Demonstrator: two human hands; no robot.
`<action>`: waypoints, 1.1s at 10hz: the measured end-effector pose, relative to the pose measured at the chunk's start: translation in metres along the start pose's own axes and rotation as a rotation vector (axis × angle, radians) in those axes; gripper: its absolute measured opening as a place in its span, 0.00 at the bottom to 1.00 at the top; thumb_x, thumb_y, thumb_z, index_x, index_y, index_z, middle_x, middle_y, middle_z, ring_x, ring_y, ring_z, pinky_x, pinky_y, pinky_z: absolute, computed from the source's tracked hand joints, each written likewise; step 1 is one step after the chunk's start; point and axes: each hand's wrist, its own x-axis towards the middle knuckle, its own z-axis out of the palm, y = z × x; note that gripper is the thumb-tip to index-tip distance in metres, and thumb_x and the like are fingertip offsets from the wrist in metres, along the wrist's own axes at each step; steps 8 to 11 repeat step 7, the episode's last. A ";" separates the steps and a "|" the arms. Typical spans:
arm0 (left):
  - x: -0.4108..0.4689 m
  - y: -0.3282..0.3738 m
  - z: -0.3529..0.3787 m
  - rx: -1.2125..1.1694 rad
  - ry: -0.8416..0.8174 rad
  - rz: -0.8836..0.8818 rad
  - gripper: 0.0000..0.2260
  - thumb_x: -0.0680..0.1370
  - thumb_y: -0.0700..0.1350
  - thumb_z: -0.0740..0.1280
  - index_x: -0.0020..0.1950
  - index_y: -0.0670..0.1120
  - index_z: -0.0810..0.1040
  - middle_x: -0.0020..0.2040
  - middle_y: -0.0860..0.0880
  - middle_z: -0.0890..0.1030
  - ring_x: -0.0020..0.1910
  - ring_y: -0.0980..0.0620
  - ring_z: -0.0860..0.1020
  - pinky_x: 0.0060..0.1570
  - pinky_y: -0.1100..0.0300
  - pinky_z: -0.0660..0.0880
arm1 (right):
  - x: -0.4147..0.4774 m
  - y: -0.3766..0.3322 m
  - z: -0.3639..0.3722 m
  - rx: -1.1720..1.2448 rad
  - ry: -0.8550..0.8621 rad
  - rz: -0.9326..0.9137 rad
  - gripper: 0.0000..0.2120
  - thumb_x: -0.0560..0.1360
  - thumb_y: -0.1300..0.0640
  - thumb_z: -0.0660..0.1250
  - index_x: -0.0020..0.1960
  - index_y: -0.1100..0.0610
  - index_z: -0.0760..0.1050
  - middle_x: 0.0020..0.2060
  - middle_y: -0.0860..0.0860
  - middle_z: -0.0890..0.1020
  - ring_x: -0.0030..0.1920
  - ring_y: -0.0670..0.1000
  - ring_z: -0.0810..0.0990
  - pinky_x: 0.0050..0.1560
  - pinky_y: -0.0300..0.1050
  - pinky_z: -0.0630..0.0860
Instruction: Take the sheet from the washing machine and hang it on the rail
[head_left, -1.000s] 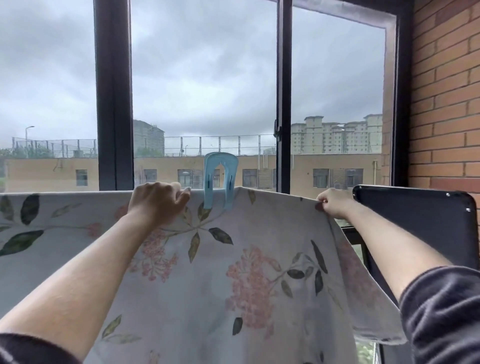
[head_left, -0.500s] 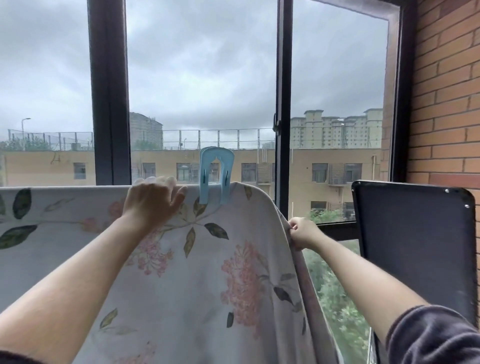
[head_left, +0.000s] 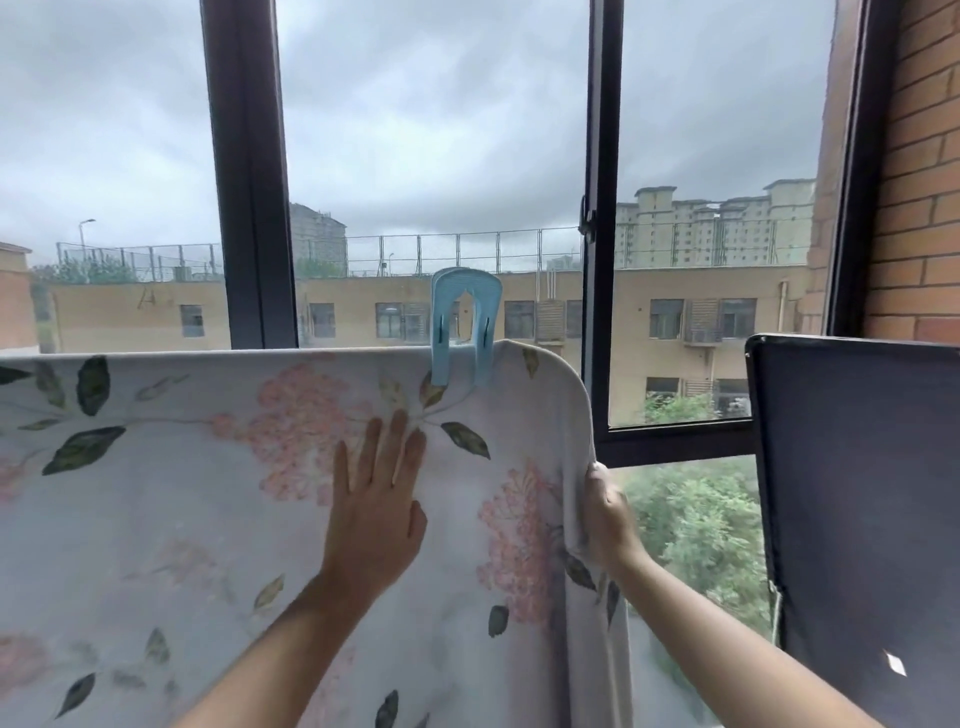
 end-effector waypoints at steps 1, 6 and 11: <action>-0.022 0.005 0.012 -0.046 -0.094 -0.013 0.29 0.71 0.48 0.53 0.73 0.44 0.63 0.76 0.43 0.55 0.74 0.40 0.56 0.67 0.35 0.60 | -0.016 0.000 0.002 -0.137 0.008 -0.079 0.29 0.72 0.43 0.48 0.64 0.58 0.70 0.51 0.54 0.75 0.50 0.53 0.74 0.45 0.42 0.64; -0.103 0.003 0.036 -0.166 -0.682 0.079 0.22 0.79 0.50 0.55 0.74 0.50 0.58 0.77 0.48 0.39 0.76 0.48 0.40 0.73 0.43 0.44 | -0.098 0.047 0.027 -0.604 -0.021 -0.020 0.36 0.77 0.52 0.57 0.77 0.52 0.39 0.77 0.51 0.48 0.76 0.52 0.49 0.74 0.51 0.56; -0.122 -0.005 0.037 -0.185 -0.702 0.085 0.21 0.79 0.50 0.54 0.73 0.50 0.60 0.78 0.48 0.43 0.76 0.48 0.43 0.73 0.43 0.47 | -0.128 0.052 0.037 -0.721 -0.157 0.089 0.40 0.75 0.56 0.59 0.76 0.48 0.35 0.77 0.52 0.42 0.74 0.57 0.57 0.65 0.51 0.66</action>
